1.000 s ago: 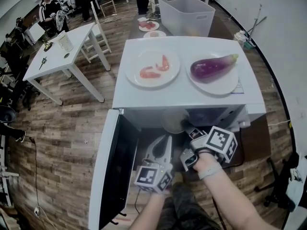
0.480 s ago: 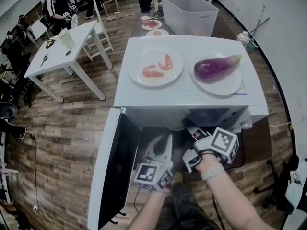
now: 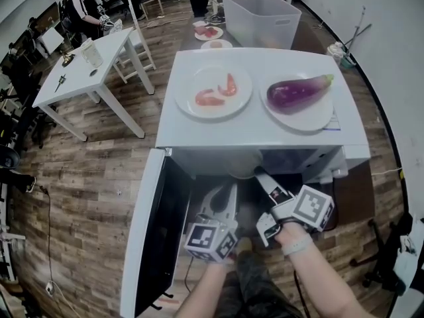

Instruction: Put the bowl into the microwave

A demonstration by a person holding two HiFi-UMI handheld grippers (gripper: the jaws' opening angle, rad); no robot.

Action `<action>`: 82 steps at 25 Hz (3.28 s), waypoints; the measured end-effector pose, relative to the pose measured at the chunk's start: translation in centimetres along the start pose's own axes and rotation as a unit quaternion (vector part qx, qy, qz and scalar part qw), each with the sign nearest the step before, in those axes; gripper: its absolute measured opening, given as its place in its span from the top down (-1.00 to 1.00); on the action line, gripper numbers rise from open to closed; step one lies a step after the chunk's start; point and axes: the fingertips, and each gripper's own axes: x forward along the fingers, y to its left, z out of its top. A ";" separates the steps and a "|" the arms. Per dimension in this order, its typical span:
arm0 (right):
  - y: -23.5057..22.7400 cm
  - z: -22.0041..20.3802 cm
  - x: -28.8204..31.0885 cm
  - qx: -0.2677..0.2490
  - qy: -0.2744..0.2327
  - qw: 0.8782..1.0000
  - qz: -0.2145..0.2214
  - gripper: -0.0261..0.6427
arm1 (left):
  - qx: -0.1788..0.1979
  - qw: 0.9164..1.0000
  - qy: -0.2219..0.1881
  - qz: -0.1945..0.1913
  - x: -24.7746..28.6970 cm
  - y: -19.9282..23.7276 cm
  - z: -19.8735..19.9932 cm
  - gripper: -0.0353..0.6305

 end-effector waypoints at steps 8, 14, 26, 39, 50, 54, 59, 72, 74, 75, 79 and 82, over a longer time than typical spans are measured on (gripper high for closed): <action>0.5 -1.3 -0.5 -0.016 0.004 0.999 0.032 0.59 | 0.002 1.000 0.004 0.007 0.1 0.6 0.2 0.89; -1.9 -1.5 -1.4 -0.076 0.019 0.996 -0.042 0.78 | 0.001 1.000 0.005 0.012 -0.1 1.1 0.5 0.89; -1.6 -2.5 -0.3 -0.082 0.029 0.996 -0.034 0.91 | 0.000 1.000 0.005 0.014 0.0 2.2 0.8 0.89; -1.8 -2.2 1.0 -0.070 0.026 0.997 -0.028 0.91 | -0.005 1.000 0.011 0.003 1.3 2.5 0.9 0.89; -2.1 -1.4 1.6 -0.060 0.022 0.998 -0.024 0.91 | -0.005 1.000 0.015 0.000 2.5 2.6 0.7 0.89; -2.2 -1.0 1.6 -0.060 0.020 0.998 -0.027 0.91 | -0.006 1.000 0.016 -0.001 3.0 2.5 0.8 0.89; -2.4 -0.5 1.8 -0.059 0.017 0.998 -0.033 0.91 | -0.006 1.000 0.019 -0.002 3.5 2.6 0.9 0.89; -2.6 0.4 2.4 -0.054 0.010 0.998 -0.037 0.91 | -0.011 1.000 0.017 -0.001 4.4 2.6 1.1 0.89; -2.6 0.6 2.4 -0.057 0.009 0.998 -0.037 0.91 | -0.014 1.000 0.017 -0.001 4.6 2.6 1.0 0.89; -2.6 0.6 2.5 -0.056 0.007 0.998 -0.035 0.92 | -0.014 1.000 0.017 -0.001 4.6 2.6 1.0 0.89; -2.5 0.8 2.7 -0.051 0.005 0.998 -0.034 0.91 | -0.013 1.000 0.017 -0.002 4.8 2.6 1.1 0.89; -2.6 0.9 2.8 -0.050 0.003 0.998 -0.036 0.91 | -0.014 1.000 0.018 -0.002 5.0 2.7 1.2 0.89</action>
